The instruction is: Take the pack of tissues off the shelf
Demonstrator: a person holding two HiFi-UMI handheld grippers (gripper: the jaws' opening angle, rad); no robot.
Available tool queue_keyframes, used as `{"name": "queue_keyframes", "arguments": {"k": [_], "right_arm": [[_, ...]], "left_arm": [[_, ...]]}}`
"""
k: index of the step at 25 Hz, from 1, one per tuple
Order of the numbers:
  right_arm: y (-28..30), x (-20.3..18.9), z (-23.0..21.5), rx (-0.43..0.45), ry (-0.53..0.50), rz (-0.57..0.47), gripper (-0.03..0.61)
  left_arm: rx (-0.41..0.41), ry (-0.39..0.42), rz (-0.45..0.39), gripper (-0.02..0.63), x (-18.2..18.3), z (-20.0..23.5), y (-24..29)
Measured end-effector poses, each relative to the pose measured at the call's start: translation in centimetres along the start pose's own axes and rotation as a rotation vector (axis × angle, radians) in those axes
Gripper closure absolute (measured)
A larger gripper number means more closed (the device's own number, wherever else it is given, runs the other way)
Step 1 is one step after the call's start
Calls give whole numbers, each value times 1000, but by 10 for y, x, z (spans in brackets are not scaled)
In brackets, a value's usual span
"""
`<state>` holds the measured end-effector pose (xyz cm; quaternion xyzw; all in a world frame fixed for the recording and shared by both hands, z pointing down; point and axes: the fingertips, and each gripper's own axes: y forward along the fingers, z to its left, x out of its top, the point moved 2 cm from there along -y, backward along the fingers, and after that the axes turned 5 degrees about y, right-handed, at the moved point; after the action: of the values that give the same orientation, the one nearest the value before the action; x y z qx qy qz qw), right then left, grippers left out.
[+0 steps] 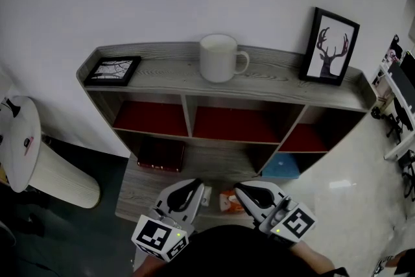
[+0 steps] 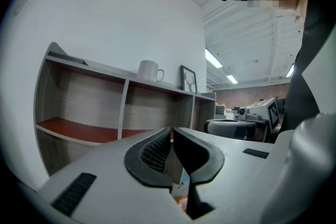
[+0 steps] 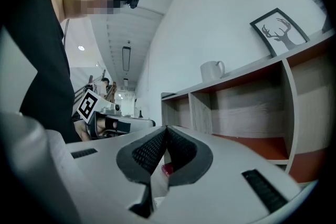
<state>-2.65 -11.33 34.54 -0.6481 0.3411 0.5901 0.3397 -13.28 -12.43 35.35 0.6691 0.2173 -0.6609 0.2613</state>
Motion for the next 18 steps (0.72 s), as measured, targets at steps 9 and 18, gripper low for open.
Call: {"name": "queue_keyframes", "arguments": {"k": [9, 18], "right_arm": [[-1, -5, -6, -4, 21, 13, 561], [2, -10, -3, 16, 36, 19, 561]], "left_arm": [[8, 2, 13, 584, -2, -1, 2], [24, 8, 21, 584, -4, -2, -1]]}}
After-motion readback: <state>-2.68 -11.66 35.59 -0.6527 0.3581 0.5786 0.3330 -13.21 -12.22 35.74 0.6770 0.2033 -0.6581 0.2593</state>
